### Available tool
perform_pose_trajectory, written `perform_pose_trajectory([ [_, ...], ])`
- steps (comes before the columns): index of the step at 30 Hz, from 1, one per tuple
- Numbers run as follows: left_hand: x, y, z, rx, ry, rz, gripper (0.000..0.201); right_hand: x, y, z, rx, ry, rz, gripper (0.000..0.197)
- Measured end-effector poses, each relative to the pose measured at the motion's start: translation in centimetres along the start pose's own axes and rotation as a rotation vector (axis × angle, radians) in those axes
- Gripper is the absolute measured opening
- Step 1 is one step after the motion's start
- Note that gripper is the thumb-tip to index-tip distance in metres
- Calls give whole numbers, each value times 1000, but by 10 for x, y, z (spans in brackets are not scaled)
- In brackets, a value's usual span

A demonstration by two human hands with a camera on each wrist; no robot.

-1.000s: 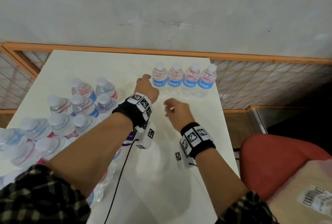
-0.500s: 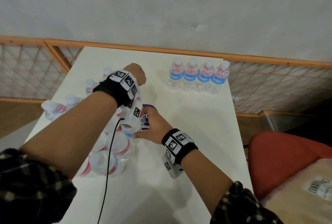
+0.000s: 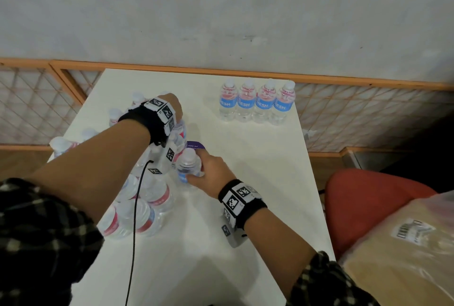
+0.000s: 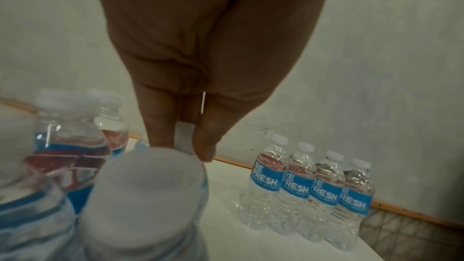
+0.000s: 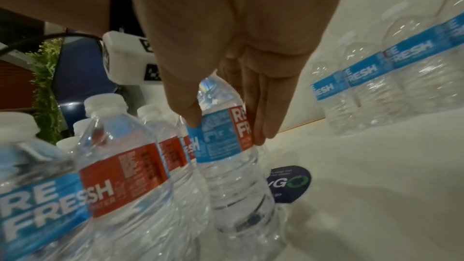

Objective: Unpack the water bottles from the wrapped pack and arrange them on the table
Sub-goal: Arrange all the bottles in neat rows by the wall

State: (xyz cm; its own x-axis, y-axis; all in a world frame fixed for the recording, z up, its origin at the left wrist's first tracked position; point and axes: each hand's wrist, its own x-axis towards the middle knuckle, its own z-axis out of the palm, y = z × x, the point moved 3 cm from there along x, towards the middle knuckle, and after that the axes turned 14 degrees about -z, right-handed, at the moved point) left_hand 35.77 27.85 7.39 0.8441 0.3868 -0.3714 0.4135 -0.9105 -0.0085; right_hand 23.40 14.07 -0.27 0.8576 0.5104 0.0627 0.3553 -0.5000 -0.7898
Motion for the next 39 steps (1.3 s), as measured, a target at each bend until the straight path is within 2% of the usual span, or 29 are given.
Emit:
perform_pose_trajectory([
  [5, -26, 15, -3, -79, -56, 186, 33, -25, 26, -32, -30, 152, 119, 61],
  [8, -36, 25, 2, -132, -81, 223, 30, -39, 43, -53, -43, 239, 198, 63],
  [14, -64, 59, 14, -164, -174, 421, 31, -62, 60, -89, -79, 363, 310, 55],
  [19, -83, 84, 27, -141, -148, 565, 35, -78, 76, -106, -102, 487, 377, 49],
  [23, -83, 90, 32, -188, -111, 538, 38, -81, 81, -112, -97, 507, 341, 62],
  [25, -83, 90, 39, -206, -50, 478, 48, -78, 79, -113, -82, 529, 325, 68],
  [27, -83, 88, 48, -180, -19, 388, 64, -75, 79, -111, -56, 538, 317, 64],
  [28, -82, 88, 53, -143, -17, 361, 64, -74, 81, -111, -49, 541, 315, 62],
  [30, -78, 87, 64, -167, -46, 341, 55, -74, 86, -112, -45, 532, 307, 60],
  [32, -75, 85, 70, -295, -106, 344, 52, -75, 91, -116, -55, 498, 296, 61],
  [37, -75, 85, 82, -538, -194, 428, 57, -79, 105, -117, 1, 543, 358, 65],
  [39, -74, 86, 90, -618, -214, 413, 64, -79, 110, -106, 56, 558, 368, 73],
])
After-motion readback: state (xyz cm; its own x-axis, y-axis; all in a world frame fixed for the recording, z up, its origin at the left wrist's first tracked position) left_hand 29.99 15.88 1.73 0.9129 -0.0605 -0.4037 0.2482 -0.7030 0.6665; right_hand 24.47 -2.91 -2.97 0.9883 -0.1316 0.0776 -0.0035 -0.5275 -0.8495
